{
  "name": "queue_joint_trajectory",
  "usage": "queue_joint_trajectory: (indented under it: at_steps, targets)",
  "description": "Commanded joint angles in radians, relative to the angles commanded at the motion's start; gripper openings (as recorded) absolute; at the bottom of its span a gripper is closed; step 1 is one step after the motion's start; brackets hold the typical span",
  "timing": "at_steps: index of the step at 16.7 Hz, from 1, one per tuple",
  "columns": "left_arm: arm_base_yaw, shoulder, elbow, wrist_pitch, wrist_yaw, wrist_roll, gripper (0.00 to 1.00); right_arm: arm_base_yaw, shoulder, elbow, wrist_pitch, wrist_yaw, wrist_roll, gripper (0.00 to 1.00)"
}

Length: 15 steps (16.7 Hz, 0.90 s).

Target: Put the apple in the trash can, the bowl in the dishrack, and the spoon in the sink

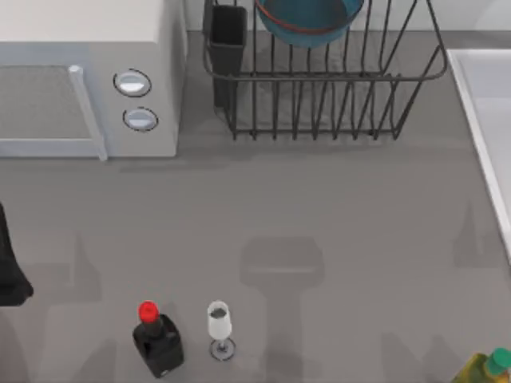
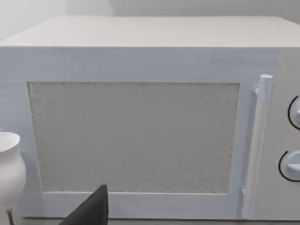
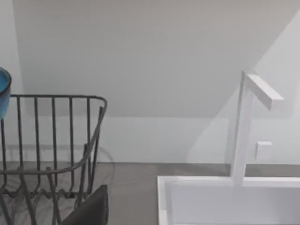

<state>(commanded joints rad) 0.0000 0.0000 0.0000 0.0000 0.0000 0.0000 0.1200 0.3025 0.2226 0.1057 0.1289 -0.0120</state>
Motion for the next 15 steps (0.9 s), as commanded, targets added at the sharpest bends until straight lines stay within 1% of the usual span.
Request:
queue_joint_trajectory:
  at_steps: [3, 6, 13, 15]
  targets:
    - [0.0, 0.0, 0.0, 0.0, 0.0, 0.0, 1.0, -0.072, -0.192, -0.139, -0.067, -0.078, 0.005, 1.0]
    - [0.0, 0.0, 0.0, 0.0, 0.0, 0.0, 1.0, -0.114, -0.29, -0.213, -0.101, -0.123, 0.011, 1.0]
    - [0.0, 0.0, 0.0, 0.0, 0.0, 0.0, 1.0, -0.117, -0.298, -0.22, -0.104, -0.127, 0.012, 1.0]
    - [0.0, 0.0, 0.0, 0.0, 0.0, 0.0, 1.0, -0.128, -0.27, -0.2, -0.125, -0.128, -0.018, 1.0]
